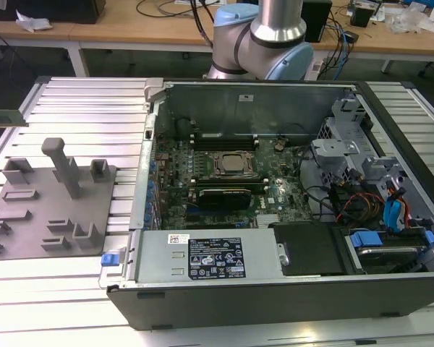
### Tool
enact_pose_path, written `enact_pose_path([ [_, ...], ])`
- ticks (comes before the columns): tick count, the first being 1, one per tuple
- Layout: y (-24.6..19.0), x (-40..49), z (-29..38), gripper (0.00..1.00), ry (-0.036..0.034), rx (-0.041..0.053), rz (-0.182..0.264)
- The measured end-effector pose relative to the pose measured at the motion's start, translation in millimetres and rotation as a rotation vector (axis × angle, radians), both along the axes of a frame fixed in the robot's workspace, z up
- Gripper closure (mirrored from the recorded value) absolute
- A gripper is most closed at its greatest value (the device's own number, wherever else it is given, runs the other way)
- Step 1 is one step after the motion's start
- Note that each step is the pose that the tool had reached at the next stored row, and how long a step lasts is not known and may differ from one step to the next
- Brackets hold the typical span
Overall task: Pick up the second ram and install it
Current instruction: 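Pick up the second ram and move it above second insertion slot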
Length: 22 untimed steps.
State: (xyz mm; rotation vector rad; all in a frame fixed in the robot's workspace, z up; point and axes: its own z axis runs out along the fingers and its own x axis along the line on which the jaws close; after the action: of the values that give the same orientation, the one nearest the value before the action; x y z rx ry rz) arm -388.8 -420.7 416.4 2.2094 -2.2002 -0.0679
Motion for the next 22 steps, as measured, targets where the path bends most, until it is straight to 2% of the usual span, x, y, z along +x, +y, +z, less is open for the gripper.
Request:
enact_pose_path([
  [4,0.2,0.1,0.3,0.87,0.0006,0.0001,0.000],
  [5,0.2,4.7,0.3,0.87,0.0007,0.0001,0.000],
  [7,0.1,21.7,0.3,0.87,0.0020,0.0000,0.000],
  [9,0.2,34.4,0.3,0.87,0.0032,0.0000,0.000],
  [10,0.1,45.7,0.3,0.87,0.0040,0.0001,0.000],
  [13,0.2,66.9,0.3,0.87,0.0059,0.0001,0.000],
  [22,0.2,106.0,0.2,0.87,0.0086,0.0001,0.000],
])
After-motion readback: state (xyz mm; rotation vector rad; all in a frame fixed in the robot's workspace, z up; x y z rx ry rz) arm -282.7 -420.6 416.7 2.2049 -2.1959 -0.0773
